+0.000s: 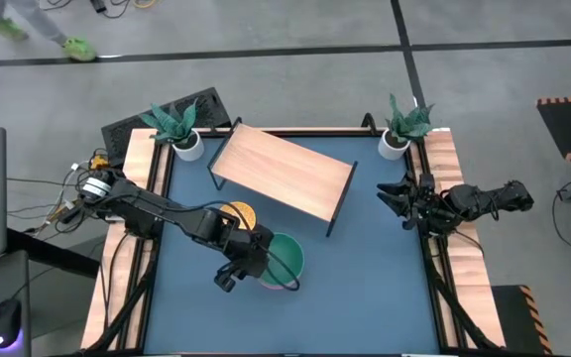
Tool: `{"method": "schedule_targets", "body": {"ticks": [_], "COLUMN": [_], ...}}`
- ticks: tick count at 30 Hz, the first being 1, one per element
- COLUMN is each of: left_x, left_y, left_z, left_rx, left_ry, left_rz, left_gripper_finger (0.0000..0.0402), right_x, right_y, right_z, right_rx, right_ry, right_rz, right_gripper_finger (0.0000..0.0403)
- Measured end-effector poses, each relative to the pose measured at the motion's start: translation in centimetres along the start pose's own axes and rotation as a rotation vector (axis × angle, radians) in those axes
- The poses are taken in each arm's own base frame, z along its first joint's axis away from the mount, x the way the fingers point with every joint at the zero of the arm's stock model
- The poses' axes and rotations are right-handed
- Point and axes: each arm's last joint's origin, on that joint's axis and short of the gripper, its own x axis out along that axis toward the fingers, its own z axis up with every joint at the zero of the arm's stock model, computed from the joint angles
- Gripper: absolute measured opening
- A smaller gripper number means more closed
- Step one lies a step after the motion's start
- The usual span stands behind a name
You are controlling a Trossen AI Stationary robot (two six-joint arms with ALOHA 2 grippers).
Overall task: Place and stack bowls onto a shelf
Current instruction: Put the green bowl on the shelf
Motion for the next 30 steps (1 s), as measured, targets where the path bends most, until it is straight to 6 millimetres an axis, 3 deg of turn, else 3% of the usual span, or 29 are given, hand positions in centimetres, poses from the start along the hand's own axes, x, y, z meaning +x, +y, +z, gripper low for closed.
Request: {"method": "schedule_targets", "body": {"ticks": [13,23,30], "left_x": [0.0,-0.2,-1.8], "left_y": [-0.1,0.0,0.4], "left_z": [-0.2,0.0,1.8], "left_rx": [0.036,0.033,0.003], "left_ry": [0.008,0.000,-0.078], "left_rz": [-0.034,-0.026,0.010], "left_gripper_finger": [0.0007,0.0001,0.0000], "right_x": [0.0,0.0,0.0], "right_y": [0.0,0.0,0.0], "right_z": [0.0,0.0,0.0], "right_rx": [0.001,0.015,0.025], "right_ry": [-0.001,-0.002,-0.002], "right_rz": [0.000,0.001,0.001], "right_gripper_finger": [0.0191,0.0191,0.0191]}}
